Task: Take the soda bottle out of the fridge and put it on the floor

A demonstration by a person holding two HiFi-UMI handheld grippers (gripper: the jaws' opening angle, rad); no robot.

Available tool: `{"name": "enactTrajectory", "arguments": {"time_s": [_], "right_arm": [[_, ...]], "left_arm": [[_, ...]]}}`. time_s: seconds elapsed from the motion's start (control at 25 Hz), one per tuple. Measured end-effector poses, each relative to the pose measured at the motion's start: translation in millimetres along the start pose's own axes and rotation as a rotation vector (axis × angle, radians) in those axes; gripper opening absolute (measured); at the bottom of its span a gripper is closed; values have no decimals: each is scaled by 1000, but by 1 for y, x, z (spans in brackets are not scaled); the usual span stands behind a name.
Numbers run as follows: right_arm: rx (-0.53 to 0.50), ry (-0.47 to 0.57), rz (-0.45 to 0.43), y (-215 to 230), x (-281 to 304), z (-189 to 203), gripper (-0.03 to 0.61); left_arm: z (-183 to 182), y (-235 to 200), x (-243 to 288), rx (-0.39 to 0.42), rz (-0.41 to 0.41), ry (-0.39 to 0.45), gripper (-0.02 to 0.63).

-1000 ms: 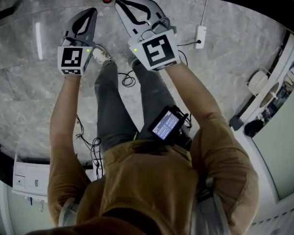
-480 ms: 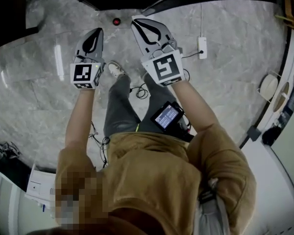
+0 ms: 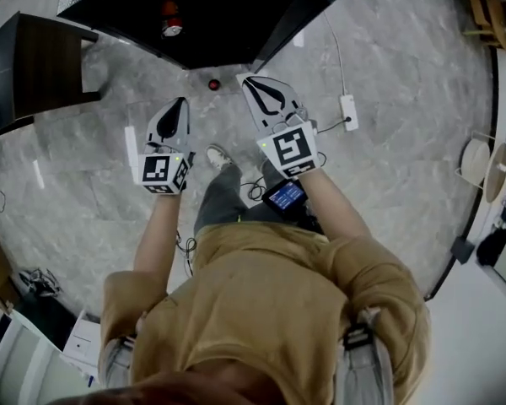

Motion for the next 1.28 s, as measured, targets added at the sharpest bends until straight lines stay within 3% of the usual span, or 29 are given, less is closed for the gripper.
{"name": "enactTrajectory", "arguments": {"time_s": [0.16, 0.48, 0.88, 1.04, 1.16, 1.28], "right_arm": [[58, 14, 31, 10, -28, -23, 2], [45, 76, 58, 29, -86, -77, 0], [33, 216, 68, 48, -154, -139, 0], [15, 241, 70, 58, -172, -153, 0], [-7, 319, 68, 63, -180, -174, 0], [-47, 332, 59, 65, -188, -183, 0]], "left_arm": [[-24, 24, -17, 8, 33, -7, 3], [-90, 39, -68, 41, 4, 58, 3], [-170, 33, -127, -26, -138, 214, 2], [-201, 34, -146, -6, -184, 287, 3], [-212, 38, -157, 7, -202, 316, 3], [-215, 41, -169, -9, -231, 340, 3]]}}
Point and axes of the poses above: the fingertips, and each gripper's own axes: x forward along the fingers, y to its right, z out of its underside, the point moved 3 cm from there along -x, backward along the fingers, and after that the axes turned 8 degrees about -z, right-handed, at the moved point
